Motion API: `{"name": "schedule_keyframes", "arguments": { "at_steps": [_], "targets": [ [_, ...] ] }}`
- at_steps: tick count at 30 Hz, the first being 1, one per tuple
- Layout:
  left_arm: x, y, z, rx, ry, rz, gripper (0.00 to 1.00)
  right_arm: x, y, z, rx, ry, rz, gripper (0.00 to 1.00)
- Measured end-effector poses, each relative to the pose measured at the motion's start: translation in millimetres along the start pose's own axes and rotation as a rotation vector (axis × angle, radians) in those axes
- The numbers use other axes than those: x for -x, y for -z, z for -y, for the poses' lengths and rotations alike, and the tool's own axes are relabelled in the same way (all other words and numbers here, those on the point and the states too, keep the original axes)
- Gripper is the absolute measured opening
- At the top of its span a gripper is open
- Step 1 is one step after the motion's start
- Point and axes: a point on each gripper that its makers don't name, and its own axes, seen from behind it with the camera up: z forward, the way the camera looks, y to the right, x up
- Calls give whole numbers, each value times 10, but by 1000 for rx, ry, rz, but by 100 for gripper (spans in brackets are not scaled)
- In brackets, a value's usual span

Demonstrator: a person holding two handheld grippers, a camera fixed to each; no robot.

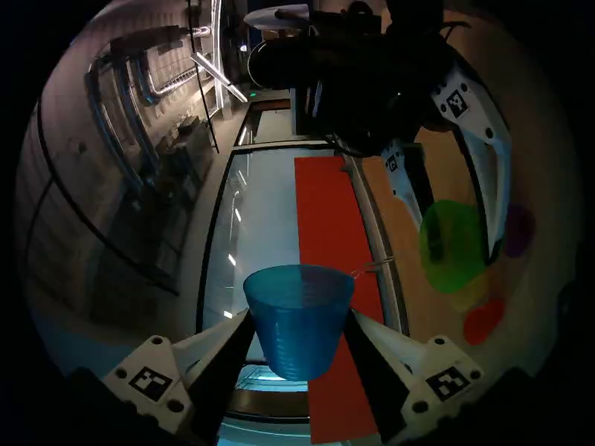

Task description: Pour water

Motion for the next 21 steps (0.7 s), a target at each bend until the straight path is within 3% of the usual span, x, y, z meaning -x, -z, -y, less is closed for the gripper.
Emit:
{"name": "schedule_keyframes", "arguments": {
  "at_steps": [14,21],
  "targets": [
    [94,-74,87,-4,35,0,81,3,-17,-8,1,2,1,89],
    [117,-98,58,1,176,-17,81,-9,-3,-22,7,3,-1,89]
  ]
}}
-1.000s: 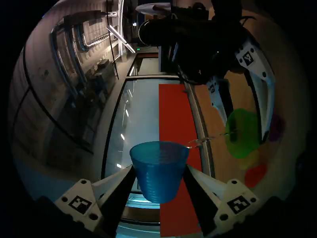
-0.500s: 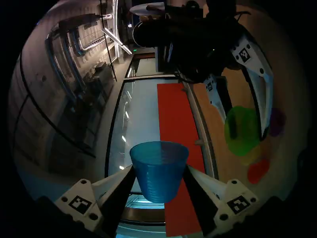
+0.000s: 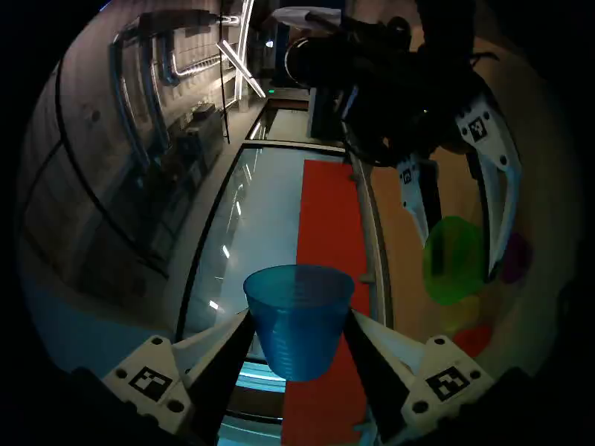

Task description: Pour water

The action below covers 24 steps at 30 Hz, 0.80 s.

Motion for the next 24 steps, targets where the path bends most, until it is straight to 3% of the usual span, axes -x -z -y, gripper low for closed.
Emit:
{"name": "schedule_keyframes", "arguments": {
  "at_steps": [7,24],
  "targets": [
    [-24,1,4,0,190,-34,81,-15,30,-10,6,1,-3,89],
    [40,39,150,2,793,-80,81,-80,68,40,12,11,-16,89]
  ]
}}
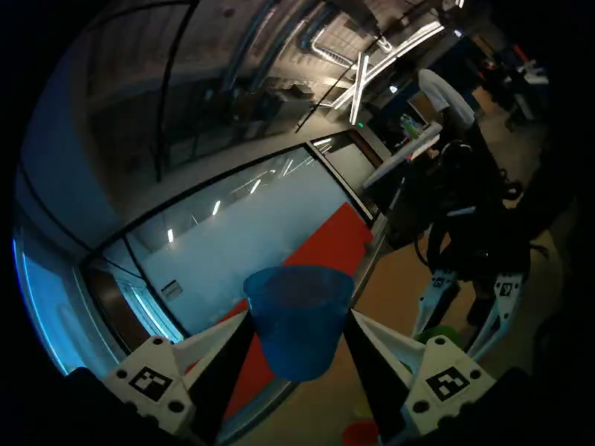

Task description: Pour water

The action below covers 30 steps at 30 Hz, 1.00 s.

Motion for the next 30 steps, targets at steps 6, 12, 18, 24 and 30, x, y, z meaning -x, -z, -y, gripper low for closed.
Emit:
{"name": "schedule_keyframes", "arguments": {
  "at_steps": [6,12,18,24,30],
  "targets": [
    [21,28,72,-9,190,-6,81,-22,21,32,5,2,-4,89],
    [106,9,173,-17,393,4,81,-63,43,60,6,4,-13,89],
    [139,-10,217,-11,541,-5,81,-91,66,88,8,8,-17,89],
    [213,-5,234,-13,602,-3,81,-110,68,99,10,3,-22,89],
    [308,17,216,-20,592,17,81,-110,75,124,12,-1,-19,89]
  ]
}}
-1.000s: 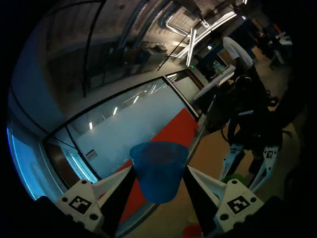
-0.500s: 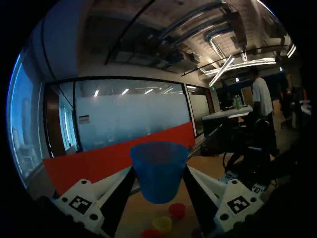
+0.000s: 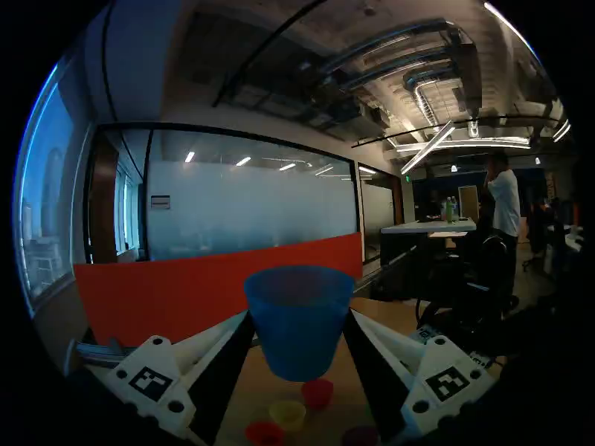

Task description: Pour water

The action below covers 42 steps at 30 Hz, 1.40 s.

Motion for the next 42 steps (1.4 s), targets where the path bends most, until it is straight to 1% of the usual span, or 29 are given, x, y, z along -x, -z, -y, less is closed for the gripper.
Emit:
{"name": "schedule_keyframes", "arguments": {
  "at_steps": [7,12,18,21,26,30,36,42],
  "targets": [
    [190,54,54,-13,-3,28,81,-4,69,-41,17,-8,3,89],
    [338,95,82,-19,-8,50,81,-11,174,-130,43,-3,10,89],
    [479,142,130,-24,4,69,81,-46,321,-262,78,-11,8,89],
    [558,162,141,-26,2,78,81,-56,391,-319,93,-14,8,89],
    [701,204,123,-24,-12,96,81,-36,493,-409,117,-9,15,89],
    [738,209,125,-24,-22,100,81,-45,542,-455,128,-10,18,89],
    [725,230,115,-20,-24,93,81,-58,559,-466,129,-13,17,89],
    [837,269,101,-12,-37,123,81,-25,609,-497,137,-19,31,89]
  ]
}}
